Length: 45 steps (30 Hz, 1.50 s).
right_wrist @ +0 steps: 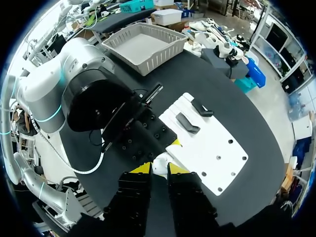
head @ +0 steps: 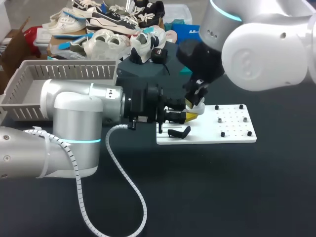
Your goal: Pick up each earbud case from the left stands, insert the matching earbuds, close the lid, and place the case in the box.
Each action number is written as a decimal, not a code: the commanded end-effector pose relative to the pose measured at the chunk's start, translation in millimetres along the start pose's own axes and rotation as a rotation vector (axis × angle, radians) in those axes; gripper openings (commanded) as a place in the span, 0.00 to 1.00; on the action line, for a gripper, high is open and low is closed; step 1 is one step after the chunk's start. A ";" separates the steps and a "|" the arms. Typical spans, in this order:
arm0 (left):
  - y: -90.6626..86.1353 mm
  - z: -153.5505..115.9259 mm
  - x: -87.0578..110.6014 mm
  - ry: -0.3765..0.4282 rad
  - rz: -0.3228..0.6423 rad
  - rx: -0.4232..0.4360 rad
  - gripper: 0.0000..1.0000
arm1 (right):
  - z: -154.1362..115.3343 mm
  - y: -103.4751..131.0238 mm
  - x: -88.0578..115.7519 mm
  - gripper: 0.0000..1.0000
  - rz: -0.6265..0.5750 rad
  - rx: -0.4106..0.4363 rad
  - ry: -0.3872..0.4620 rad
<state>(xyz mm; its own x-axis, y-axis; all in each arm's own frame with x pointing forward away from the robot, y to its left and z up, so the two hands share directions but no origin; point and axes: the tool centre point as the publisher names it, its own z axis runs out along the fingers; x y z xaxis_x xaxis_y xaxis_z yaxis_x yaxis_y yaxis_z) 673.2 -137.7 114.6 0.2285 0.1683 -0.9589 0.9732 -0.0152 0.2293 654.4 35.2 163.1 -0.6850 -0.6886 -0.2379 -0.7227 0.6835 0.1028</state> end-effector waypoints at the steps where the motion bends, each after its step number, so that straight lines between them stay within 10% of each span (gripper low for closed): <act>1: 1.1 0.7 -0.5 0.000 0.001 0.003 0.00 | 1.1 -0.9 -2.2 0.01 0.000 -0.007 0.001; 3: 1.1 0.7 -0.5 0.000 0.001 0.003 0.00 | 0.6 -0.9 -2.4 0.26 -0.001 -0.007 -0.001; 9: 1.1 0.7 -0.5 0.000 0.001 0.003 0.00 | -1.2 -1.3 -2.8 0.39 0.001 -0.008 -0.008; 27: 1.1 0.7 -0.5 0.000 0.001 0.003 0.00 | -36.0 -15.4 -3.8 0.36 0.036 0.049 -0.098; 45: 1.1 0.7 -0.5 0.000 0.001 0.003 0.00 | -2.0 -57.4 -30.9 0.29 0.058 0.009 -0.108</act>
<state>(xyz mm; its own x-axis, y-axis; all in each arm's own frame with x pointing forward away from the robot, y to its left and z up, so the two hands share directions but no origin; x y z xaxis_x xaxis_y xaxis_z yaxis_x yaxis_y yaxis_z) 673.3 -138.4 115.2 0.2291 0.1674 -0.9589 0.9731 -0.0154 0.2298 709.3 15.4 167.5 -0.7098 -0.6150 -0.3435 -0.6785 0.7279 0.0990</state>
